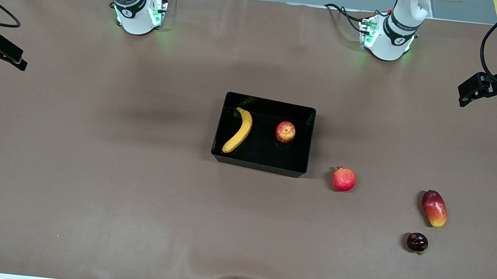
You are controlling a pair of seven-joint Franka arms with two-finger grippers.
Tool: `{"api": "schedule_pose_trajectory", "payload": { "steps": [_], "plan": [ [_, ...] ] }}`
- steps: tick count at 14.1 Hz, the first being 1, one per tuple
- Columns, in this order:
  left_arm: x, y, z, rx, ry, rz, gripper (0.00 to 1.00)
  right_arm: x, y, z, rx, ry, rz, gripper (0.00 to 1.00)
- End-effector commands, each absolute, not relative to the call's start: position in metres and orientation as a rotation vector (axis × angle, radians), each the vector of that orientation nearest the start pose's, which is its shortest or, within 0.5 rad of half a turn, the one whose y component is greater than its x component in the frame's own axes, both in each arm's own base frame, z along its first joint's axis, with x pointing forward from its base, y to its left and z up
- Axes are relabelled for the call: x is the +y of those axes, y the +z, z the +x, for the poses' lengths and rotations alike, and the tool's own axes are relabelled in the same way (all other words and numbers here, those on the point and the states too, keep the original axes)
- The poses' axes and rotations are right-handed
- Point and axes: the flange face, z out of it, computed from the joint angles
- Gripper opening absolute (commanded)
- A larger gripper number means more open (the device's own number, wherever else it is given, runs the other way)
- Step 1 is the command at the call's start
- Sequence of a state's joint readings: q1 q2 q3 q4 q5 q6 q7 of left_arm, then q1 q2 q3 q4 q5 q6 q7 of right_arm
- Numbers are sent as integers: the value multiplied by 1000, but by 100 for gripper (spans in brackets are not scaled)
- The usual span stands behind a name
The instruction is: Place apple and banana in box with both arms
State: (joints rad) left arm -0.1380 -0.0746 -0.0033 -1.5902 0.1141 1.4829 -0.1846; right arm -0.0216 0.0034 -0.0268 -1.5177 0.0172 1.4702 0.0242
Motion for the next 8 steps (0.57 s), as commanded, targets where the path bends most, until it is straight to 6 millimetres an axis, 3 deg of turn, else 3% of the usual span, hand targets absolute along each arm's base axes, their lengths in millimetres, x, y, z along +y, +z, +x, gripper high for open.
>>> {"api": "schedule_pose_trajectory", "payload": {
  "steps": [1,8],
  "plan": [
    [-64,650,519,-42,46,-3044,100,-22,641,545,124,76,-3115,100],
    [-72,647,527,-28,47,-3043,100,-22,640,545,122,79,-3115,100]
  ]
}}
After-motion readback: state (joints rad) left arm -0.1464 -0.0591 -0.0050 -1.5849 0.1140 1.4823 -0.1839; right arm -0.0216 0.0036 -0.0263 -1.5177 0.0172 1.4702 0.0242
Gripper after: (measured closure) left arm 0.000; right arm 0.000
